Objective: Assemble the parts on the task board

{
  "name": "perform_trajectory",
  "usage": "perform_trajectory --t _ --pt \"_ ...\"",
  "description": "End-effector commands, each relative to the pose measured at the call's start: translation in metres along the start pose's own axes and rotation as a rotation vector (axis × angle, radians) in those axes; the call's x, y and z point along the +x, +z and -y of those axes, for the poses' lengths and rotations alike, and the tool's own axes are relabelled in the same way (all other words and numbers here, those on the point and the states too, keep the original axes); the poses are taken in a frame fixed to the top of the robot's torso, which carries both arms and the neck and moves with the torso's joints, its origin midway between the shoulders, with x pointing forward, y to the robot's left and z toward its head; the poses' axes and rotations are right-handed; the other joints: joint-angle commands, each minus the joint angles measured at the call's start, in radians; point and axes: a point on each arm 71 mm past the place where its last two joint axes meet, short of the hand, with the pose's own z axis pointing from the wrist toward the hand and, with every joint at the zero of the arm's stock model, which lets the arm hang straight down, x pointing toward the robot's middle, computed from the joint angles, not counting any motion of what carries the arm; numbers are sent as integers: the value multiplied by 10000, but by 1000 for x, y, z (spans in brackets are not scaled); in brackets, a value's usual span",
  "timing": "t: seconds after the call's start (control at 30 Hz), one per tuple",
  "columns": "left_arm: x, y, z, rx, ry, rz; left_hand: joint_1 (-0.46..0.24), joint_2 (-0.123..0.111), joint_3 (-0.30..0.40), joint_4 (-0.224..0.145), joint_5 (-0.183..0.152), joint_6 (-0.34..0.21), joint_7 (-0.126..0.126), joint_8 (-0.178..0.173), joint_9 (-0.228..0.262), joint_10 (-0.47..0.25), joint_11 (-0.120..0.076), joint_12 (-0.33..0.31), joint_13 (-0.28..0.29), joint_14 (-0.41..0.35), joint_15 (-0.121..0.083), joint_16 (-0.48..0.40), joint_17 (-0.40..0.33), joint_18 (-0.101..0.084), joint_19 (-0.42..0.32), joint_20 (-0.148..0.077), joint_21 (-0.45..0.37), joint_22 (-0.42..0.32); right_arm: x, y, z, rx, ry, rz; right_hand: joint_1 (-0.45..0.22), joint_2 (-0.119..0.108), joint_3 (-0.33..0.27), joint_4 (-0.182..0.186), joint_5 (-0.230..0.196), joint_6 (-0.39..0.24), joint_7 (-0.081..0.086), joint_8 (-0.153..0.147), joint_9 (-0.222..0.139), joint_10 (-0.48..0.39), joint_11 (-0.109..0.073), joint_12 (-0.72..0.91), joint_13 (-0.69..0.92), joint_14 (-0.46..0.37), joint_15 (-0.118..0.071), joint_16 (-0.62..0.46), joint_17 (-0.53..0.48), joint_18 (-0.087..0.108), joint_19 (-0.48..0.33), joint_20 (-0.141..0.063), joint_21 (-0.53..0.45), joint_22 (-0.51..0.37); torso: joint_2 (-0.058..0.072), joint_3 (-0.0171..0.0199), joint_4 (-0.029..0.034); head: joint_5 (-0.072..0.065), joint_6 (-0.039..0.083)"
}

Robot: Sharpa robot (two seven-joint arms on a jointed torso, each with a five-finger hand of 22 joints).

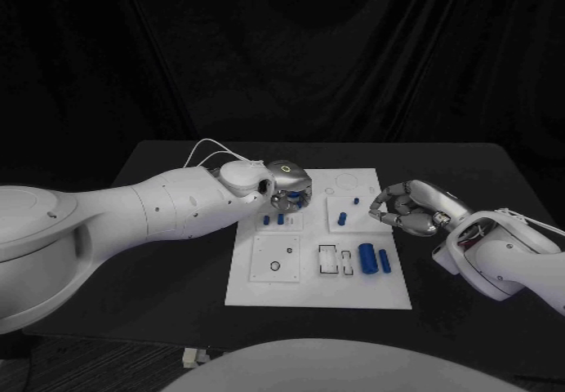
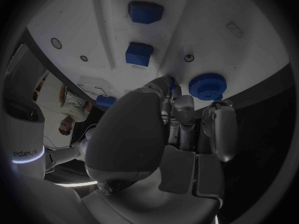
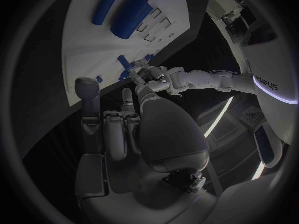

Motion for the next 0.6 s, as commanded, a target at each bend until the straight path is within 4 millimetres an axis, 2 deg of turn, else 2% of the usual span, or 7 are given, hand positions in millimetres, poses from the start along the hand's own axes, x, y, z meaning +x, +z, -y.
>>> perform_trajectory --t 0.03,0.27,0.37,0.47,0.6 --pt "2 1 3 213 -1 11 -84 67 75 -66 -41 185 4 106 59 450 -27 -23 -22 131 -11 -6 -14 -99 80 -68 24 1955 1 -1 1 105 -7 -63 -29 -87 -16 54 52 31 -37 36 -16 1025 -82 -56 2606 950 -66 -56 2412 195 19 -44 -19 620 -4 0 -3 13 -1" --pt "-1 -4 3 357 64 615 -2 83 189 -258 53 314 5 175 112 936 -54 -135 -86 339 -53 129 115 -113 121 -82 83 1976 1 -1 2 115 -11 -54 -29 -87 -16 54 52 31 -37 36 -16 1025 -82 -56 2606 950 -66 -56 2412 195 19 -44 -19 620 -4 -1 0 15 -1" --pt "-2 -11 3 464 63 1019 3 78 239 -327 72 531 60 277 166 1092 -16 -242 -134 435 -54 180 164 -125 155 -98 138 1992 0 -2 2 130 -14 -53 -29 -87 -16 54 52 31 -37 36 -16 1025 -82 -56 2606 950 -66 -56 2412 195 19 -44 -19 620 -3 -1 3 -15 -1" --pt "-5 -22 4 598 45 1433 -8 41 327 -375 -53 603 58 287 180 1303 -23 -380 -192 520 -58 194 165 -137 189 -111 190 2008 0 -2 3 157 -22 -59 -29 -87 -16 54 52 31 -37 36 -16 1025 -82 -56 2606 950 -66 -56 2412 195 19 -44 -19 620 -7 -1 3 -33 -1" --pt "-20 -37 2 737 167 2072 -27 -43 496 -409 -132 551 24 209 158 1378 -37 -662 -299 568 -63 159 110 -134 189 -116 163 2002 1 -2 4 183 -24 -85 -29 -87 -16 54 52 31 -37 36 -16 1025 -82 -56 2606 950 -66 -56 2412 195 19 -44 -19 620 -7 -1 5 10 -1"
